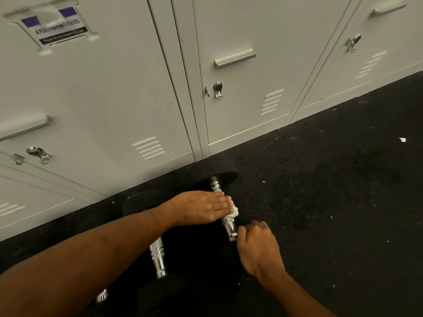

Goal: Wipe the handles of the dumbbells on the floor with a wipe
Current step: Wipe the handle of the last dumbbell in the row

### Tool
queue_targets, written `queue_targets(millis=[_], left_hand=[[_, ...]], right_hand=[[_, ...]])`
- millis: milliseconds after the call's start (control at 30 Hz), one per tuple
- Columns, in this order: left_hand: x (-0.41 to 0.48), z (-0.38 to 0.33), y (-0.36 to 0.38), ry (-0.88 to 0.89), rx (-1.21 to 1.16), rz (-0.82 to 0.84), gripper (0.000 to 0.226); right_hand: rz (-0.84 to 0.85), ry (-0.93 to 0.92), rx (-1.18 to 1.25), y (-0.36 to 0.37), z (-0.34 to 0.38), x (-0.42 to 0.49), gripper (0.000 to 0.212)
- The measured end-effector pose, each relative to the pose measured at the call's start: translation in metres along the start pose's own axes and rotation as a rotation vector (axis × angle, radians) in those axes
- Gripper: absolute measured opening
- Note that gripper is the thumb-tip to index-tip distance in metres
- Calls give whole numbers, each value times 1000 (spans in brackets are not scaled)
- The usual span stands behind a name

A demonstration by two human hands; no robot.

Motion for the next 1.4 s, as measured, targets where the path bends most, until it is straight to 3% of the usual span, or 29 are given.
queue_targets(millis=[233, 367, 467, 567, 667, 800, 967, 1167, 1400], left_hand=[[-9, -15, 0, -360, -50, 0, 67], [-18, -43, 7, -562, -192, -210, 63], [-27, -54, 10, -958, -462, -315, 49], [-29, -54, 4, -1395, -829, -310, 36], [-16, -45, 10, -1607, -1114, -319, 28], [8, -38, 14, -1686, -1429, -433, 21], [12, -36, 15, -1795, -1487, -536, 14], [25, -34, 24, -1801, -1637, -411, 40], [42, -23, 20, -1859, -1659, -395, 43]], right_hand=[[-18, -5, -34, -2, 3, 1, 42], [-28, 6, -26, -2, 3, 1, 42], [-39, 1, -26, -1, 2, 1, 43], [-39, -4, -6, -1, 2, 0, 43], [-40, -9, -11, -1, 2, 0, 44], [-45, 4, -29, -1, 1, 2, 43], [-16, -1, -9, -2, 1, 1, 42], [-16, -8, -29, 0, 0, 3, 42], [-42, -18, -56, 4, -3, 4, 42]])
Point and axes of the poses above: each hand's wrist, its own x-axis towards the middle knuckle, its own y-axis out of the palm, z = x × y, the point moved 2 cm from there along x, towards the middle knuckle, and after that the axes turned 5 degrees about x, right-handed, at the moved point
